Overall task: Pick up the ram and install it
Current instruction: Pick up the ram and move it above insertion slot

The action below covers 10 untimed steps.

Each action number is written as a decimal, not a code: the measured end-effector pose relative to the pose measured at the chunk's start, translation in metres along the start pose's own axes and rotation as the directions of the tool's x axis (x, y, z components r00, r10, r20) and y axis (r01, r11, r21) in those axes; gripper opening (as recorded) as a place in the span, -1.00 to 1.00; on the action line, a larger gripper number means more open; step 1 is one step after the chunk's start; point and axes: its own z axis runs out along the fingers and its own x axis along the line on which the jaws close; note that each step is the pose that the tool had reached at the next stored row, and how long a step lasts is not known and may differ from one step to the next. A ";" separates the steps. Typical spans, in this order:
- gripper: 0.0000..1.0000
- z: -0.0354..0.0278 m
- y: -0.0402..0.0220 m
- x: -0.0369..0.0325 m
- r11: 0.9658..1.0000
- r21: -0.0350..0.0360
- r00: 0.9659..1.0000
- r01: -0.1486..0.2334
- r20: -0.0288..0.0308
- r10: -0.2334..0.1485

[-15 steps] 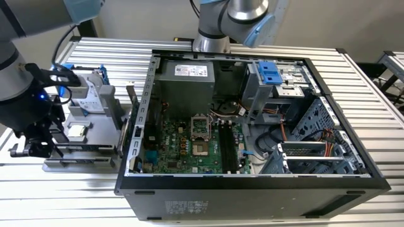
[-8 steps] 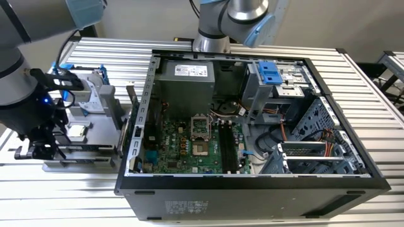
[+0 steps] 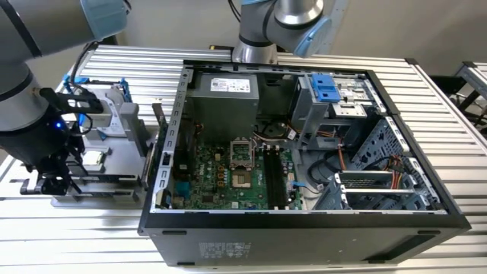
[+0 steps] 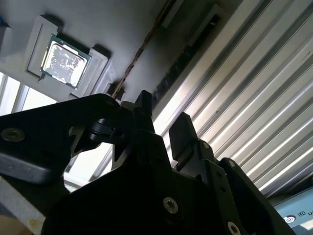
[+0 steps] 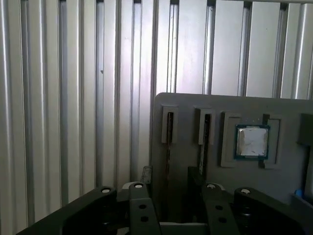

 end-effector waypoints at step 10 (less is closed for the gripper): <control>1.00 0.0094 -0.0006 0.0000 1.000 0.000 1.000 0.000 0.000 0.000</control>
